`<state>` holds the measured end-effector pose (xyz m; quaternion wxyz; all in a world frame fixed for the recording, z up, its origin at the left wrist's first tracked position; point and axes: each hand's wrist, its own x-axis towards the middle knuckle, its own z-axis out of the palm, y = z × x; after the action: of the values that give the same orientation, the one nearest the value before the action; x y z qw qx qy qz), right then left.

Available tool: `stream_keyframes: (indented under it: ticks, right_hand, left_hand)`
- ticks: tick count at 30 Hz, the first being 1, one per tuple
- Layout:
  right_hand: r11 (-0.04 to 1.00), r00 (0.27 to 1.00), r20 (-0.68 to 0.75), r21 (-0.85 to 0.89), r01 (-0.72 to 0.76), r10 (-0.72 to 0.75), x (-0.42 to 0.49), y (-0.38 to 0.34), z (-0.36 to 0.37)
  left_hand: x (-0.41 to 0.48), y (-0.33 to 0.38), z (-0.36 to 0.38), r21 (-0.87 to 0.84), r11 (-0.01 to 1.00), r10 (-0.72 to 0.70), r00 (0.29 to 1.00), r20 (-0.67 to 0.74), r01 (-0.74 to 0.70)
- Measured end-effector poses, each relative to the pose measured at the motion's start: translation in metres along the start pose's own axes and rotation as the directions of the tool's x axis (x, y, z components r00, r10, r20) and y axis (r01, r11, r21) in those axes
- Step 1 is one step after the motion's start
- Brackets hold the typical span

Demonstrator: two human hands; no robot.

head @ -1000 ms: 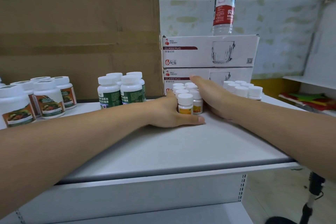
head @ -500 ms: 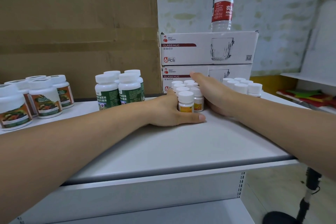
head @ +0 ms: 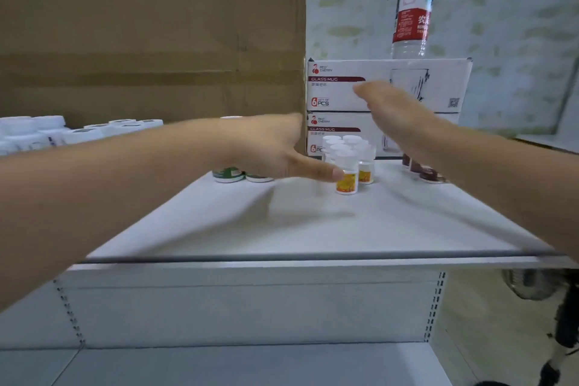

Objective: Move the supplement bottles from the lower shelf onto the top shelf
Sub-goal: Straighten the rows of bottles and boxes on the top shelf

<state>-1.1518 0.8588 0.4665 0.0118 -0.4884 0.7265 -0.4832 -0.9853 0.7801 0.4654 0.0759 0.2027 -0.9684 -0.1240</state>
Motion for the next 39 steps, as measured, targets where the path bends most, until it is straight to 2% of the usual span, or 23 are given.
stream_keyframes:
  ticks: [3, 6, 13, 16, 20, 23, 26, 29, 34, 39]
  right_hand:
    - [0.995, 0.994, -0.025, 0.011, 0.103, -0.103, -0.002, -0.035, 0.008]
    - [0.98, 0.983, -0.028, 0.079, 0.185, -0.183, 0.0, -0.069, 0.035]
    - [0.971, 0.967, 0.122, 0.122, 0.207, -0.222, -0.003, -0.128, 0.145]
    - [0.979, 0.965, 0.172, 0.087, 0.183, -0.196, 0.004, -0.144, 0.194]
    - [0.989, 0.978, 0.197, 0.141, 0.046, -0.073, 0.018, -0.148, 0.249]
    - [0.993, 0.981, 0.194, 0.12, -0.001, -0.022, 0.029, -0.14, 0.271]
    - [0.992, 0.976, 0.216, 0.125, -0.017, -0.011, 0.034, -0.125, 0.281]
    - [0.977, 0.968, 0.251, 0.206, -0.048, -0.005, 0.034, -0.116, 0.286]
    - [0.956, 0.966, 0.259, 0.28, -0.089, 0.014, 0.039, -0.108, 0.29]
    - [0.952, 0.957, 0.289, 0.282, -0.118, 0.033, 0.04, -0.106, 0.289]
  left_hand:
    - [-0.032, -0.023, -0.028, 0.107, 0.99, -0.08, 0.992, -0.099, 0.091]
    - [-0.063, -0.063, -0.052, 0.097, 0.984, -0.127, 0.971, -0.202, 0.149]
    - [-0.117, -0.17, -0.09, 0.046, 0.96, -0.257, 0.932, -0.255, 0.277]
    - [-0.123, -0.211, -0.091, 0.002, 0.96, -0.272, 0.93, -0.245, 0.281]
    - [-0.118, -0.257, -0.083, -0.13, 0.948, -0.314, 0.927, -0.206, 0.292]
    - [-0.106, -0.285, -0.074, -0.226, 0.928, -0.335, 0.929, -0.158, 0.296]
    - [-0.095, -0.305, -0.06, -0.37, 0.902, -0.27, 0.96, -0.078, 0.224]
    - [-0.085, -0.32, -0.047, -0.464, 0.88, -0.151, 0.986, -0.066, 0.104]
    - [-0.075, -0.322, -0.037, -0.463, 0.886, 0.007, 0.998, -0.06, -0.034]
    - [-0.072, -0.324, -0.035, -0.468, 0.881, 0.049, 0.997, -0.058, -0.07]
